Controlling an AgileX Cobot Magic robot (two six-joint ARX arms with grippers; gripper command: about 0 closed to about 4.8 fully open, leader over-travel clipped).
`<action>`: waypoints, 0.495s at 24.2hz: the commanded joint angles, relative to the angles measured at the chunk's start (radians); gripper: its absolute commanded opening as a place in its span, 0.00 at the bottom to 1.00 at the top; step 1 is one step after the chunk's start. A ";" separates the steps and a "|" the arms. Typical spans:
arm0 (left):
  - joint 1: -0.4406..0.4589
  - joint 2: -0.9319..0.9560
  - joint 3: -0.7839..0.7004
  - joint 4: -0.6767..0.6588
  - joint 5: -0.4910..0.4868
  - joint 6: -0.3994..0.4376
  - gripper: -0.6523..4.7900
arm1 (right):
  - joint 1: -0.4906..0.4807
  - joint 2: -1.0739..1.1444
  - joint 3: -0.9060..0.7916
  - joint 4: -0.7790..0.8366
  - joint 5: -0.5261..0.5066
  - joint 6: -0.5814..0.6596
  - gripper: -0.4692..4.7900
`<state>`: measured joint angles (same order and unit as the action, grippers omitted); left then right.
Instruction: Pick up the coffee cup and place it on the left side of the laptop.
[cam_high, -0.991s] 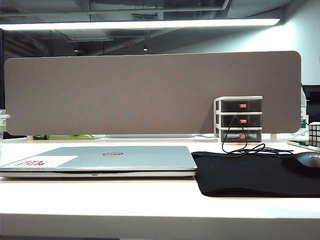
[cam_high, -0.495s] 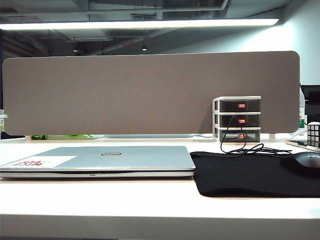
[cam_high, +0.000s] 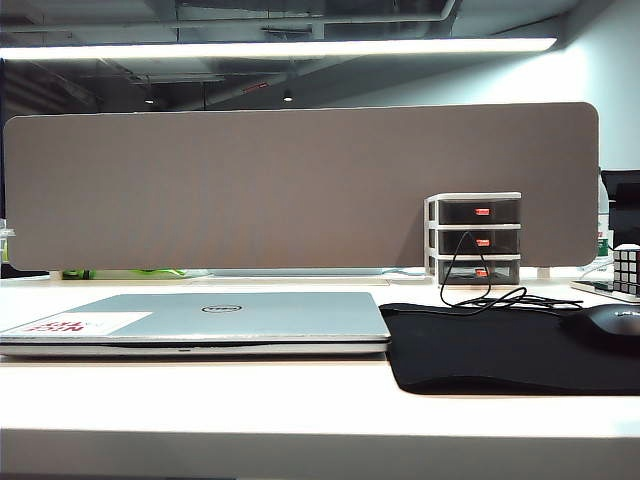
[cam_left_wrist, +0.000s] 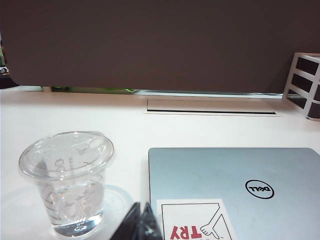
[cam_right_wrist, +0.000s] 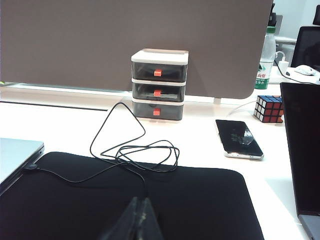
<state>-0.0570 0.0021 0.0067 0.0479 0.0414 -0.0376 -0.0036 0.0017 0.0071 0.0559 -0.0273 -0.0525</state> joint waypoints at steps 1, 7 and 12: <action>-0.002 0.000 0.001 0.013 0.004 0.004 0.11 | 0.000 0.000 -0.005 0.017 -0.001 -0.002 0.09; -0.002 0.000 0.001 -0.006 0.004 0.003 0.11 | 0.000 0.000 -0.005 0.016 0.000 -0.002 0.09; -0.003 0.000 0.001 -0.009 0.004 0.003 0.11 | 0.000 0.000 -0.005 0.016 0.000 -0.002 0.09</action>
<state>-0.0582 0.0021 0.0071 0.0322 0.0422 -0.0376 -0.0036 0.0017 0.0071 0.0551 -0.0273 -0.0525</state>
